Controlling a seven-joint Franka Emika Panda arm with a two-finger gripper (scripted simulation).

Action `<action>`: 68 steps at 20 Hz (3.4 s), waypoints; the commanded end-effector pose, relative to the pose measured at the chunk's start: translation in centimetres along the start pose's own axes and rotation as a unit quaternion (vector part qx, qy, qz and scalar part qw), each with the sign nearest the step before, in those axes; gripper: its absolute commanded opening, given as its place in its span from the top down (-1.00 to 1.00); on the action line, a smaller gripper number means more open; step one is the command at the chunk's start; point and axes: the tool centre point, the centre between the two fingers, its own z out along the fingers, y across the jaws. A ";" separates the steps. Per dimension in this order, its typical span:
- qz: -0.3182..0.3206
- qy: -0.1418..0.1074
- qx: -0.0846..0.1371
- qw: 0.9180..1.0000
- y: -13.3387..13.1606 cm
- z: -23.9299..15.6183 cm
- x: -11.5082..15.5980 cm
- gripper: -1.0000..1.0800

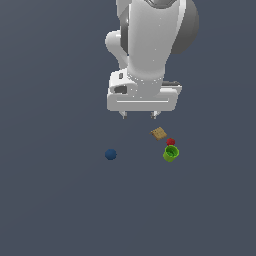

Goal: Pick up a designated object from a clutter of objects.

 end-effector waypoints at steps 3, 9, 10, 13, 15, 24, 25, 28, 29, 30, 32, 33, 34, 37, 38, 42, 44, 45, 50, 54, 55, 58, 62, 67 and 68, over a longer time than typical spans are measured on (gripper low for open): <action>0.029 0.001 0.000 1.000 -1.2 1.3 0.2 -0.92; 0.082 0.004 0.000 0.997 -3.5 3.7 0.4 -0.92; 0.091 0.004 0.000 0.996 -3.8 4.1 0.4 -0.92; 0.118 0.006 0.001 0.993 -5.0 5.4 0.4 -0.92; 0.136 0.006 0.001 0.991 -5.8 6.2 0.3 -0.92; 0.218 0.010 0.004 0.976 -9.2 9.9 -0.2 -0.92; 0.227 0.010 0.004 0.974 -9.6 10.3 -0.3 -0.92; 0.254 0.011 0.006 0.967 -10.7 11.5 -0.6 -0.92; 0.262 0.011 0.006 0.965 -11.1 11.9 -0.7 -0.92; 0.271 0.011 0.006 0.962 -11.5 12.3 -0.8 -0.92; 0.289 0.012 0.007 0.957 -12.2 13.1 -1.1 -0.92; 0.298 0.012 0.008 0.955 -12.6 13.5 -1.2 -0.92; 0.306 0.012 0.009 0.952 -12.9 13.9 -1.4 -0.92; 0.333 0.012 0.010 0.943 -14.0 15.1 -1.9 -0.92; 0.341 0.012 0.011 0.940 -14.4 15.5 -2.0 -0.92; 0.376 0.012 0.013 0.927 -15.7 17.1 -2.8 -0.92; 0.393 0.012 0.014 0.920 -16.4 17.8 -3.2 -0.92; 0.401 0.012 0.015 0.916 -16.7 18.2 -3.4 -0.92; 0.436 0.012 0.018 0.900 -18.1 19.8 -4.3 -0.92; 0.456 0.011 0.019 0.889 -18.9 20.7 -4.9 -0.92; 0.460 0.011 0.020 0.887 -19.0 20.9 -5.0 -0.92; 0.470 0.011 0.020 0.882 -19.4 21.3 -5.3 -0.92; 0.476 0.010 0.021 0.879 -19.6 21.6 -5.6 -0.92; 0.476 0.010 0.021 0.879 -19.6 21.7 -5.6 -0.92; 0.476 0.010 0.021 0.879 -19.6 21.9 -5.6 -0.92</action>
